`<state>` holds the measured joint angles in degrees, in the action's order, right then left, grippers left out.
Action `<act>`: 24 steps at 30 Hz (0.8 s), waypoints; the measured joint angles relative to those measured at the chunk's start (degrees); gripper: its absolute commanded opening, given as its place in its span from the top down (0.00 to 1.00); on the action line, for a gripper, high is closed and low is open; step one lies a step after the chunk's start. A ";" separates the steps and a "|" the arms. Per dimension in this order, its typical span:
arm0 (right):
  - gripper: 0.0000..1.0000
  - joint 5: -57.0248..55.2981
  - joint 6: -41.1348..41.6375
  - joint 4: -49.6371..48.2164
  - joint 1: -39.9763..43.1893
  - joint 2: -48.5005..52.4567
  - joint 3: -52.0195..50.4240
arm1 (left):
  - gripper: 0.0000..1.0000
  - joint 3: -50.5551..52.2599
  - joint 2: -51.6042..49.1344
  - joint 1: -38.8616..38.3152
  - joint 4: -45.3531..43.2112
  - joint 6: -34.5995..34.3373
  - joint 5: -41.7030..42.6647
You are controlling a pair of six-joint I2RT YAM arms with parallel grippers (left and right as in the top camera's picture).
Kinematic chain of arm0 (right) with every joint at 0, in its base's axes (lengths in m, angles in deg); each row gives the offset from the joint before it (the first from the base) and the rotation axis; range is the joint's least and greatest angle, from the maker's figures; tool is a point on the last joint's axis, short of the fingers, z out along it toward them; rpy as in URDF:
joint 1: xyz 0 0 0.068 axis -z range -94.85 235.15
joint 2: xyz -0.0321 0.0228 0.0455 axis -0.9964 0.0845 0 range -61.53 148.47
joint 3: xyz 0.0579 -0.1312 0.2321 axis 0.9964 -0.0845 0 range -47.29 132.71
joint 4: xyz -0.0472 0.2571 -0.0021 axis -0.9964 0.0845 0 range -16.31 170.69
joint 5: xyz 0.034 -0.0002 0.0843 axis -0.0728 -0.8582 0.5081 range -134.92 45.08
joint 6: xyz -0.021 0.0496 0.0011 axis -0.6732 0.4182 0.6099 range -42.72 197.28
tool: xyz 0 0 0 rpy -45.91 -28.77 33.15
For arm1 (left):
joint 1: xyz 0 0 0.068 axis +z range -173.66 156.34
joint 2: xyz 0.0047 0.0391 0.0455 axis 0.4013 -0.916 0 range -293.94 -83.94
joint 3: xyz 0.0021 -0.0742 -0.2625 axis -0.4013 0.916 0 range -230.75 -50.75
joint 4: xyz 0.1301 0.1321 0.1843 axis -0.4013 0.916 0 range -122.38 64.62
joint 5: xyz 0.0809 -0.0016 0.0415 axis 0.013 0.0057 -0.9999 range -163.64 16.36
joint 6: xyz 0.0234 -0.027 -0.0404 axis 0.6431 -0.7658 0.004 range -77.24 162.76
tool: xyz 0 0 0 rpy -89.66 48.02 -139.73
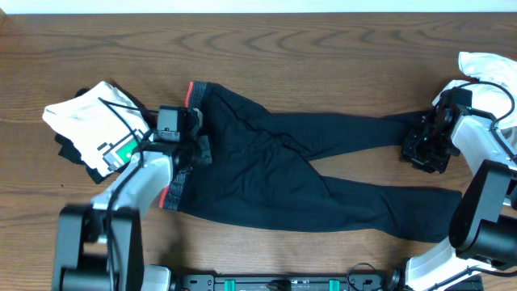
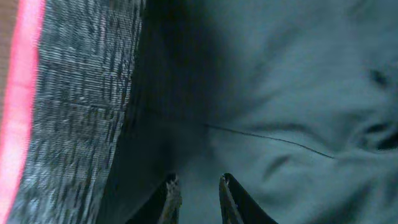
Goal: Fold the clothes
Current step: 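Pull the upper leg cuff right with the right gripper to straighten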
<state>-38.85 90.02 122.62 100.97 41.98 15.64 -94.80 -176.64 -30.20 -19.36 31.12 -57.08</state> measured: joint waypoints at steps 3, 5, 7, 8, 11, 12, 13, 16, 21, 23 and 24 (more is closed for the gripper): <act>0.68 0.00 0.00 0.57 0.00 0.00 0.00 | 0.76 -0.26 -2.40 0.11 -0.85 0.37 0.09; 0.68 0.04 0.00 0.74 0.00 0.00 -0.02 | 0.78 -0.48 -2.82 0.42 -0.70 0.59 -0.42; 0.68 0.13 0.00 0.76 0.00 0.00 -0.02 | 0.80 -0.83 -2.99 0.50 0.09 0.92 -1.01; 0.68 0.15 0.00 0.76 0.00 0.00 -0.02 | 0.81 -1.01 -3.04 0.63 0.52 0.90 -1.77; 0.68 0.17 0.00 0.74 0.00 0.00 -0.02 | 0.81 -1.42 -3.04 2.03 1.95 0.09 -3.76; 0.68 0.17 0.00 0.74 0.00 0.00 -0.02 | 0.81 -1.57 -3.04 2.97 2.40 -0.46 -4.57; 0.68 0.17 0.00 0.72 0.00 0.00 -0.02 | 0.82 -1.66 -3.04 3.69 2.78 -0.76 -5.05; 0.68 0.17 0.00 0.70 0.00 0.00 -0.02 | 0.82 -1.90 -2.97 6.47 3.65 -2.14 -6.38; 0.67 0.17 0.00 0.57 0.00 0.00 -0.02 | 0.81 -1.99 -2.97 8.98 3.89 -3.80 -6.45; 0.68 0.17 0.00 0.50 0.00 0.00 -0.02 | 0.81 -2.01 -2.97 8.96 3.96 -3.80 -6.43; 0.68 0.15 0.00 0.52 0.00 0.00 -0.02 | 0.81 -2.03 -2.97 8.94 4.04 -3.78 -6.40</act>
<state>-38.70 90.02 123.15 100.97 41.98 15.62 -96.83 -179.61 -21.26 -15.32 27.34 -63.48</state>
